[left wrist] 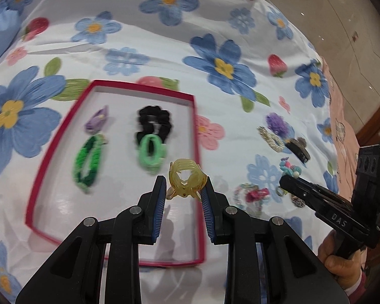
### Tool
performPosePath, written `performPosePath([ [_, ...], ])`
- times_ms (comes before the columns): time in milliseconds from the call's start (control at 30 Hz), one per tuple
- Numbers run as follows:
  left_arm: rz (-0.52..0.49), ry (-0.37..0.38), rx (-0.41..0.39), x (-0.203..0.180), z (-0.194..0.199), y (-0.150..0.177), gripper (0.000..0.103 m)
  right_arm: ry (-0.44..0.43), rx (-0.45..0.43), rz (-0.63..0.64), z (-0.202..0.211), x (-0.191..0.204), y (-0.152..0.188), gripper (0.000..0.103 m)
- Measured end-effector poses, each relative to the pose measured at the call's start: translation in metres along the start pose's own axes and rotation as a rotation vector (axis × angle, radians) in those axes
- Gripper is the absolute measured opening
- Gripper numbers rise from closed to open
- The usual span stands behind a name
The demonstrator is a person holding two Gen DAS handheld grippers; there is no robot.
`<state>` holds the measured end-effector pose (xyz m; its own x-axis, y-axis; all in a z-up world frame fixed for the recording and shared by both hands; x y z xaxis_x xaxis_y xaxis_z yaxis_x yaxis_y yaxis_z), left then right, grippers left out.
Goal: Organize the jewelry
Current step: 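Carry the yellow clip and beaded bracelet into the red box and release them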
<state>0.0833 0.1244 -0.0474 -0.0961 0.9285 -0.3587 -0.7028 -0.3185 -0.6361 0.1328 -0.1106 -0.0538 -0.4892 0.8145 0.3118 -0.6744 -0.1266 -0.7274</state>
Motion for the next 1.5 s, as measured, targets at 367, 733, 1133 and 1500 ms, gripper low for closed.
performPosePath([
  [367, 0.046, -0.051, -0.004, 0.044, 0.003, -0.003, 0.026, -0.084, 0.033, 0.084, -0.027, 0.051, -0.006, 0.018],
  [733, 0.071, -0.085, 0.032, 0.075, -0.012, -0.006, 0.026, -0.159, 0.094, 0.144, -0.071, 0.093, -0.009, 0.018],
  [1133, 0.061, -0.098, 0.073, 0.089, -0.047, -0.015, 0.026, -0.180, 0.202, 0.173, -0.127, 0.104, -0.002, 0.019],
  [1500, 0.046, -0.109, 0.104, 0.091, -0.063, -0.012, 0.026, -0.166, 0.253, 0.178, -0.146, 0.100, 0.005, 0.019],
])
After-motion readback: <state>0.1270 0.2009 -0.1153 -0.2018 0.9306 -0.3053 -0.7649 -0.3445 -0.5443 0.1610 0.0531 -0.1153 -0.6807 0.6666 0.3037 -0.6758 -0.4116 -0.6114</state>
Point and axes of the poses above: each gripper's, at about its wrist camera, not at the fingertips, and z roughly against the way its jaws point, x to its left, y to its underside, the point moved 3 cm from there along -z, roughly the way its jaws point, and after that the axes turned 5 degrees about -x, right-handed, at the moved point
